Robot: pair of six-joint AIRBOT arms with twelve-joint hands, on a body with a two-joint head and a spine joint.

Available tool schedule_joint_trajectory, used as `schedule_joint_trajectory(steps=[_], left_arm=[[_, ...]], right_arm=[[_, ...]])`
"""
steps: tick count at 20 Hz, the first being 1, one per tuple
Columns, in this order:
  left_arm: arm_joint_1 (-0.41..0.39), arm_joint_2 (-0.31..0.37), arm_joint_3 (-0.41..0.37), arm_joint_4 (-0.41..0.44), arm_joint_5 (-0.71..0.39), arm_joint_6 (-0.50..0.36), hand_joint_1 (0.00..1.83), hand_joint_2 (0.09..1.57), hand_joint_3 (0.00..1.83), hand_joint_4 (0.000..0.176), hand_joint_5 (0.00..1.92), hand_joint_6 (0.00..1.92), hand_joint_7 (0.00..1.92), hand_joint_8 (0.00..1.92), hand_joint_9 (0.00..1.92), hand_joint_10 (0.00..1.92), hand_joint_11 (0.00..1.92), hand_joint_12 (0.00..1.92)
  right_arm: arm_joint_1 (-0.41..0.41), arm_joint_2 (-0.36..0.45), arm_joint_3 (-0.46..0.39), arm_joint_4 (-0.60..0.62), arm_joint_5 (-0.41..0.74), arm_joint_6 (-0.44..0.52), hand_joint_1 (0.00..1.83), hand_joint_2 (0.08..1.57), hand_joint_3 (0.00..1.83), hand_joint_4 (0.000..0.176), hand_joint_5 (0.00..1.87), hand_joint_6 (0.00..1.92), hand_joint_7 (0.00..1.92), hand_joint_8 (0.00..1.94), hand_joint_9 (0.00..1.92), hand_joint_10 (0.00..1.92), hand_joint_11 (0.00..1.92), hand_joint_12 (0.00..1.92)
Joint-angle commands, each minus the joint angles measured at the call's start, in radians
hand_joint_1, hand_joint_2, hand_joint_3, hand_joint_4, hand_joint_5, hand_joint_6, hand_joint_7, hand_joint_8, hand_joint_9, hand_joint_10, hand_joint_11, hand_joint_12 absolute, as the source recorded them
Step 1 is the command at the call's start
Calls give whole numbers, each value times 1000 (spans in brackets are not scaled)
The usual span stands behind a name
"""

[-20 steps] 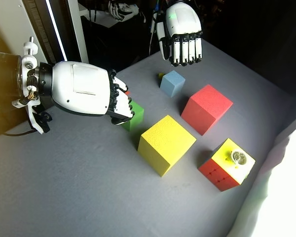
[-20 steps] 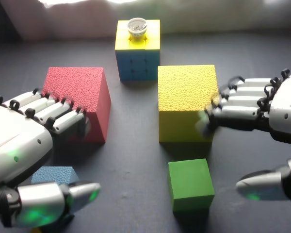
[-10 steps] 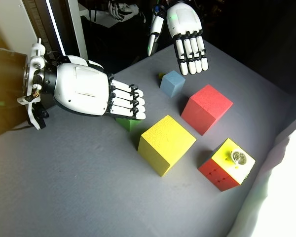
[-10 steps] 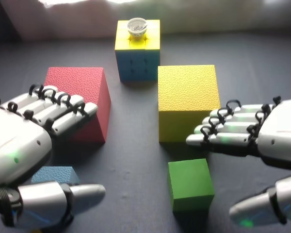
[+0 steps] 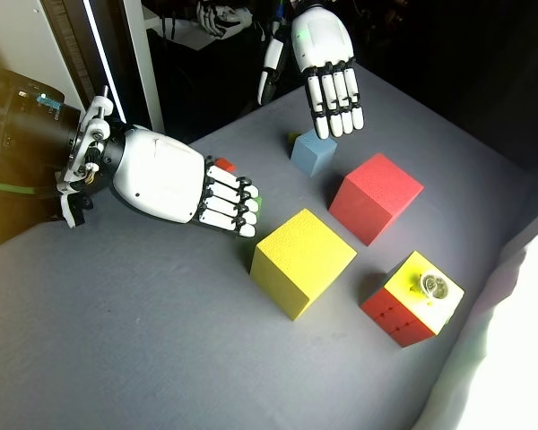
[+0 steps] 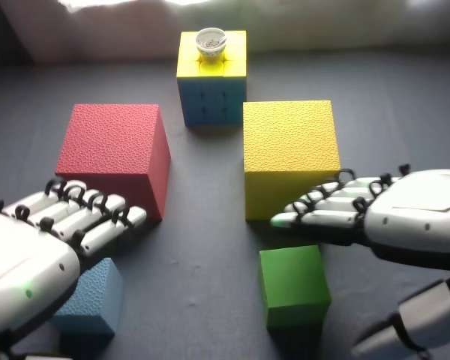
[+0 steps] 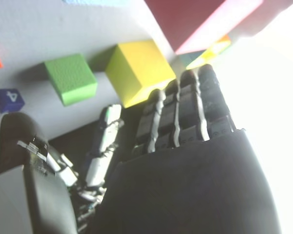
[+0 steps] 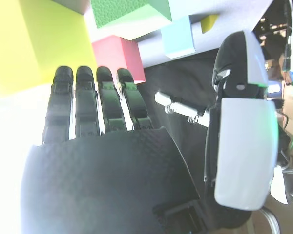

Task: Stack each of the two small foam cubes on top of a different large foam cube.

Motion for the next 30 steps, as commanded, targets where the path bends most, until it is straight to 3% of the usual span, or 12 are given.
schedule_joint_trajectory(steps=[1,4,8,10,11,16,17,20,30], left_arm=[[-1,1,-2,28,-98,3,1000,1009,14,0,0,0,0,0,0,0,0,0],[46,-11,-2,24,-132,-16,1082,1006,7,0,0,0,0,0,0,0,0,0],[99,-34,4,22,-170,-35,1074,1011,5,0,0,0,0,0,0,0,0,0],[111,-53,14,20,-183,-41,1101,983,0,0,0,0,0,0,0,0,0,0],[112,-62,20,14,-185,-41,1098,969,0,0,0,0,0,0,0,0,0,0],[116,-110,53,-15,-193,-40,1124,992,3,0,0,0,0,0,0,0,17,9],[117,-121,59,-21,-195,-38,1122,997,5,0,0,0,0,0,0,0,21,11],[117,-145,75,-46,-196,-23,1150,1006,7,0,0,0,0,0,0,0,16,12],[98,-236,134,-109,-196,20,1232,1001,0,0,0,0,0,0,0,0,0,7]], right_arm=[[14,2,-3,23,77,-4,1092,891,0,0,0,0,0,0,0,0,0,0],[16,-30,-3,242,89,-218,1236,898,0,0,0,0,0,0,0,0,0,0],[19,-79,-3,307,111,-274,1257,887,0,0,0,0,0,0,0,0,2,1],[20,-106,-2,479,107,-449,1244,920,4,0,0,0,0,0,0,0,14,7],[18,-120,2,525,107,-489,1247,919,3,0,0,0,0,0,0,0,25,12],[13,-185,26,606,113,-520,1291,867,0,0,0,0,0,0,0,0,86,52],[11,-195,33,623,120,-521,1291,847,34,0,0,0,0,0,0,0,16,277],[0,-220,60,646,133,-521,1248,861,13,0,0,0,0,0,0,0,0,348],[-42,-266,124,677,155,-522,1309,893,6,0,0,0,0,0,0,0,0,398]])
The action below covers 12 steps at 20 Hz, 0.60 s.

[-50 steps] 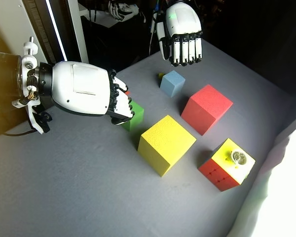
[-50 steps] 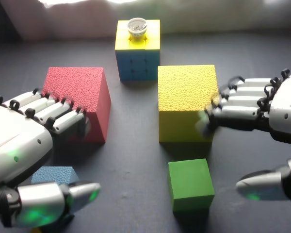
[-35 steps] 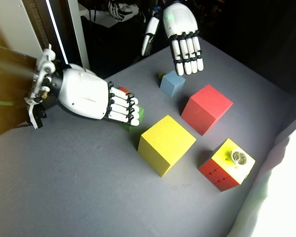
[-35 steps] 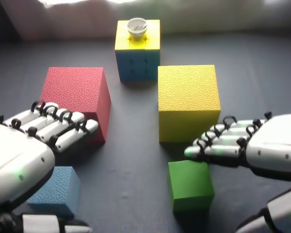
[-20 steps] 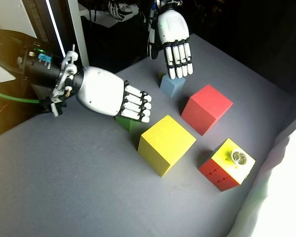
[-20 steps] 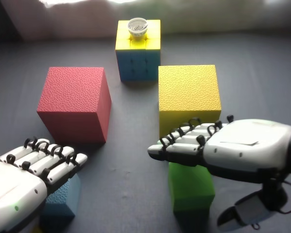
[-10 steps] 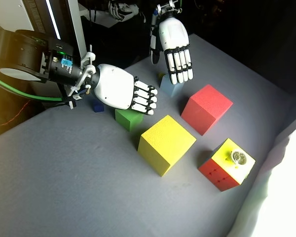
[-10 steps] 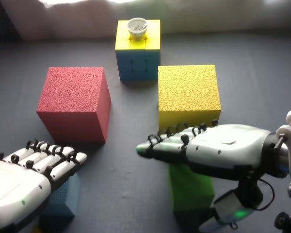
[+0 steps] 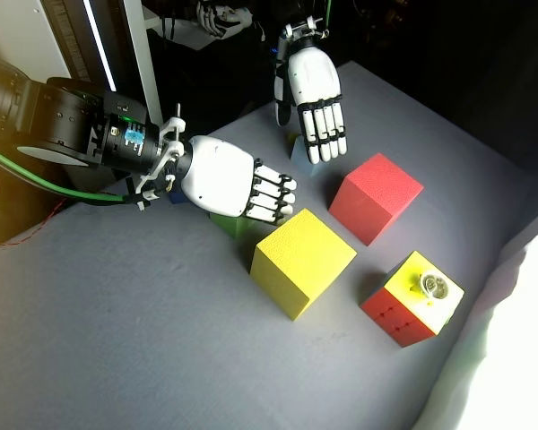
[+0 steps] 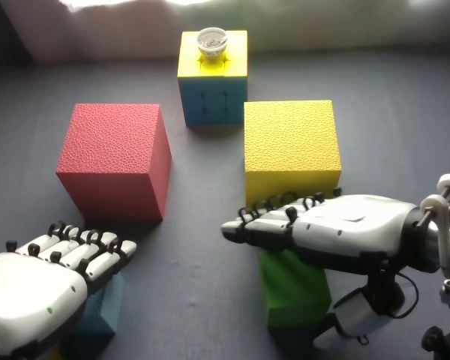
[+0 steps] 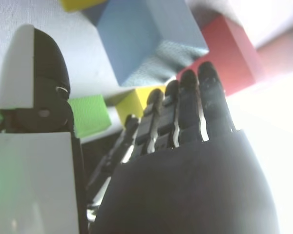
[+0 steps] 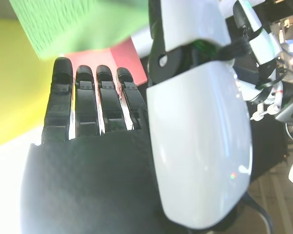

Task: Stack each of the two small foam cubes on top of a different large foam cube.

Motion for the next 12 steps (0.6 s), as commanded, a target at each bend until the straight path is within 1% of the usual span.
schedule_joint_trajectory(steps=[1,3,5,7,9,10,11,12], left_arm=[[-11,-2,3,30,-82,5,1237,1003,1,0,0,0,0,0,0,0,2,8],[-12,-11,14,27,-82,5,1241,1000,0,0,0,0,0,0,0,0,22,18],[-16,-20,23,27,-82,7,1245,994,0,0,0,0,0,0,0,0,34,26],[-21,-23,28,23,-82,11,1246,986,0,0,0,0,0,0,0,0,44,35],[-27,-29,34,14,-82,19,1271,984,0,0,0,0,0,0,0,0,47,43],[-30,-31,36,10,-82,22,1281,992,0,0,0,0,0,0,0,0,34,42],[-32,-33,38,9,-82,23,1285,981,4,0,0,0,0,0,0,0,6,141],[-34,-36,40,6,-82,26,1280,992,11,0,0,0,0,0,0,0,0,157]], right_arm=[[0,5,1,3,87,4,1315,918,10,0,0,0,0,0,0,0,0,373],[-9,5,3,28,103,3,1339,935,8,0,0,0,0,0,0,0,0,410],[-15,6,4,64,114,-5,1312,961,8,0,0,0,0,0,0,0,0,310],[-23,6,4,66,113,-7,1320,957,3,0,0,0,0,0,0,0,0,297],[-34,6,5,66,116,-10,1310,969,4,0,0,0,0,0,0,0,0,230],[-36,5,5,66,117,-10,1307,962,0,0,0,0,0,0,0,0,0,309],[-38,5,5,66,118,-10,1328,958,0,0,0,0,0,0,0,0,0,351],[-41,4,5,66,121,-10,1326,958,0,0,0,0,0,0,0,0,0,333]])
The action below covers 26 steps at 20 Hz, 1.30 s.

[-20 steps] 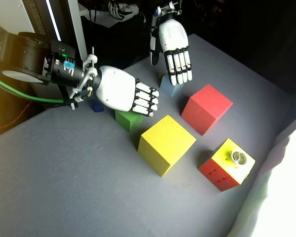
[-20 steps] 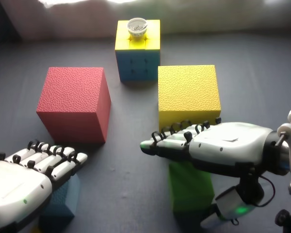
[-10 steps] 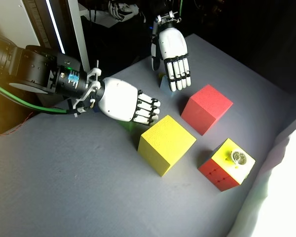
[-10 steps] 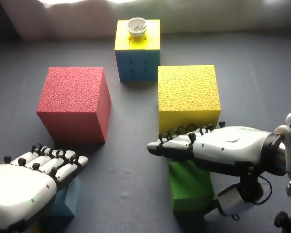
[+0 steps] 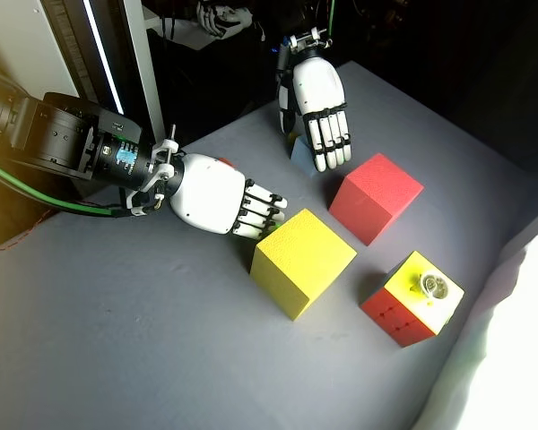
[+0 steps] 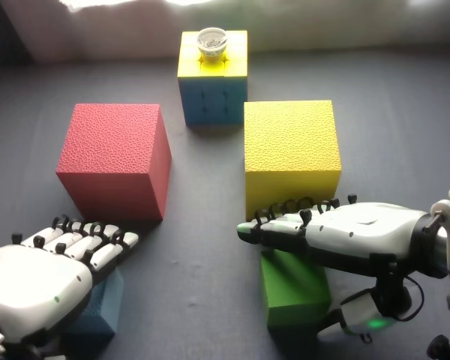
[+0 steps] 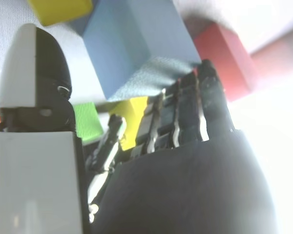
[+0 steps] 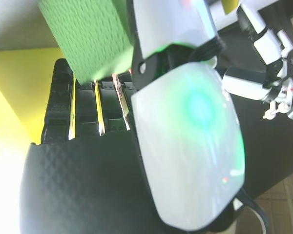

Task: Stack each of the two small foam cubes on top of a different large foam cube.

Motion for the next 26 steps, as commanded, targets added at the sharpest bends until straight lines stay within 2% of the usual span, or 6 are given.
schedule_joint_trajectory(steps=[1,6,19,21,22,26], left_arm=[[-10,0,5,32,-79,7,1275,991,7,0,0,0,0,0,0,0,0,199],[-21,-12,17,11,-71,20,1277,1001,3,0,0,0,0,0,0,0,0,74],[-36,-24,31,-2,-69,32,1208,1051,6,0,0,0,0,0,0,0,0,109],[-38,-26,33,-3,-69,34,1240,1049,2,0,0,0,0,0,0,0,0,104],[-39,-26,33,-3,-69,35,1219,1065,4,0,0,0,0,0,12,2,0,150],[-40,-27,33,-3,-69,36,1247,1109,2,0,268,16,348,15,355,43,0,912]], right_arm=[[0,4,-3,-8,84,1,1348,954,0,0,0,0,0,0,0,0,0,365],[-11,2,-2,-8,87,-2,1372,972,3,0,0,0,0,0,0,0,0,364],[-17,1,-2,-9,93,-2,1357,976,4,0,0,0,0,0,0,0,0,408],[-18,1,-2,-9,93,-2,1308,1019,9,0,0,0,0,0,0,0,0,336],[-18,1,-2,-9,93,-2,1267,1034,8,0,17,4,0,0,5,1,0,392],[-19,1,-2,-8,97,-2,1220,1031,4,0,381,11,309,9,311,23,0,1004]])
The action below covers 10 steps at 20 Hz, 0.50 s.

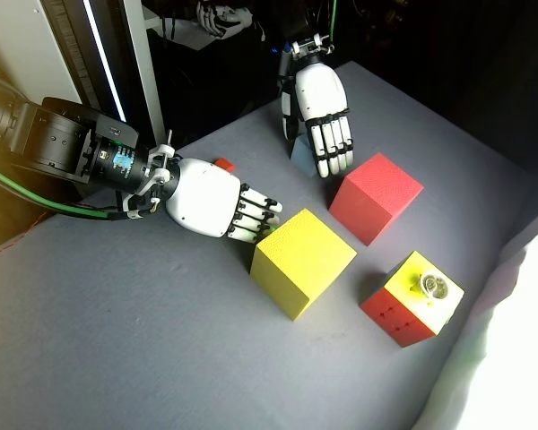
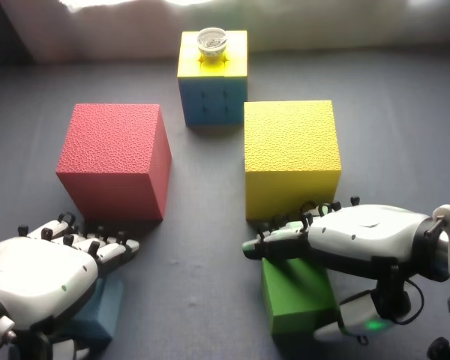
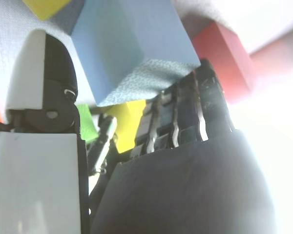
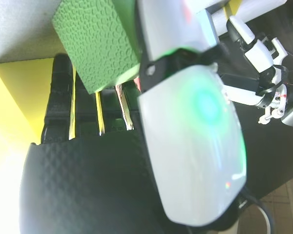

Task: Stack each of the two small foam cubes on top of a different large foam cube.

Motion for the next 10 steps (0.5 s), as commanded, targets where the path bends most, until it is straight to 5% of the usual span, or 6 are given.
schedule_joint_trajectory(steps=[1,5,6,7,8,10], left_arm=[[-7,3,2,37,-78,4,1267,1126,3,0,370,27,447,22,466,61,25,1051],[-7,1,2,32,-77,7,1227,1194,1,0,640,39,804,59,798,164,302,1166],[-7,1,2,32,-77,7,1182,1235,0,0,643,1107,830,1069,768,423,349,1285],[-7,1,2,31,-77,7,1162,1275,2,0,596,1348,772,1423,665,759,363,1344],[-8,1,2,31,-77,7,1184,1278,3,0,615,1296,758,1555,630,1077,433,1453],[-10,1,1,30,-77,7,1199,1252,0,0,715,1171,770,1563,638,1247,512,1503]], right_arm=[[0,6,-3,-9,68,2,1208,1050,4,0,451,13,417,13,414,33,28,1120],[-1,6,-3,-9,68,2,1187,1088,1,0,725,31,772,35,744,70,282,1164],[-1,6,-3,-9,68,2,1199,1088,0,0,839,35,913,41,862,84,383,1136],[-1,6,-3,-9,68,2,1223,1106,1,0,877,861,1061,677,984,43,475,1107],[-1,6,-3,-9,68,2,1213,1123,2,5,899,1058,1020,882,1061,50,509,1168],[3,6,-3,-12,74,1,1237,1076,0,27,1068,813,1097,833,1212,101,652,1177]])
